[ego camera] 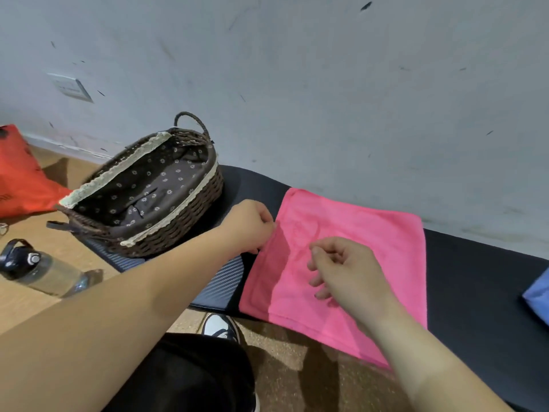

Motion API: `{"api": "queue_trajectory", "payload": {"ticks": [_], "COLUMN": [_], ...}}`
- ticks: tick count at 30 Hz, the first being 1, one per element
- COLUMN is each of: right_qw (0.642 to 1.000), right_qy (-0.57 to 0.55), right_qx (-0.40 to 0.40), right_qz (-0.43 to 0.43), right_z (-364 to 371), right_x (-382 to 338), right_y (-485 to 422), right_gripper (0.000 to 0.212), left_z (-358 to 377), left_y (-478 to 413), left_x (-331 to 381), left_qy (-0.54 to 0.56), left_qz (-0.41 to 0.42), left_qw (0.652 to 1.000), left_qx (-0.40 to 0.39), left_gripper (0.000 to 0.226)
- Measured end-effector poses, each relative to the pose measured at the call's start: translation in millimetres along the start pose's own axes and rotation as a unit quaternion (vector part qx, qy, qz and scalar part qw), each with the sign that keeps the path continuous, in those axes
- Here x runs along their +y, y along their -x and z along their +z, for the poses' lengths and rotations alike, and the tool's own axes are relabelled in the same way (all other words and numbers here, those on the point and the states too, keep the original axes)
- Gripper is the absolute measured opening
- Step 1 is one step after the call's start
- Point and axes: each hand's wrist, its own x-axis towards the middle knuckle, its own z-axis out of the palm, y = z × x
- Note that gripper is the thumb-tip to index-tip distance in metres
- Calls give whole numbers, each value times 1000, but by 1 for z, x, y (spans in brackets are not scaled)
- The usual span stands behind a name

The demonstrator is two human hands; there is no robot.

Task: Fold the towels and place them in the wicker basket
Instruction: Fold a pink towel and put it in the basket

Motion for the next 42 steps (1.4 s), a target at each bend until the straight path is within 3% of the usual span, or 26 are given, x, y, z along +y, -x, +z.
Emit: {"api": "queue_trajectory", "payload": {"ticks": [2,6,9,12,14,16,21,24,27,36,39,42], "right_qw": [994,960,936,912,886,878,903,916,911,879,884,874], "right_qy": [96,274,337,381,427,436,386,354,353,412,421,464], "right_qx": [26,-10,-44,-105,-123,-120,-97,-84,-74,-131,-70,3], "right_qz": [-36,-58,-86,-106,-132,-155,-160,-169,-202,-202,-188,-145], "right_z": [-12,-28,-26,-16,-10,-9,-16,-17,-13,3,-9,-34], "right_x": [11,29,39,44,48,53,58,54,48,48,41,43], "right_y": [2,14,22,30,34,36,35,38,43,32,23,15], "right_gripper": [13,18,20,33,35,23,1,4,5,15,24,26], "left_z": [2,11,18,21,19,18,12,7,0,-12,-22,-23], "left_y": [25,59,69,72,71,69,65,68,68,67,65,61], "left_x": [-6,-14,-16,-22,-26,-30,-31,-30,-32,-48,-39,-30], "left_qy": [-52,-178,-127,-81,-70,-68,-51,15,5,-184,-235,-210], "left_qz": [0,10,11,11,12,7,27,13,28,32,46,72], "left_qw": [998,983,992,996,997,997,998,997,998,978,968,975], "left_qx": [-22,-35,-25,-28,-34,-34,-38,-73,-62,-95,-74,-21], "left_gripper": [18,31,35,18,19,23,24,18,15,22,27,18]}}
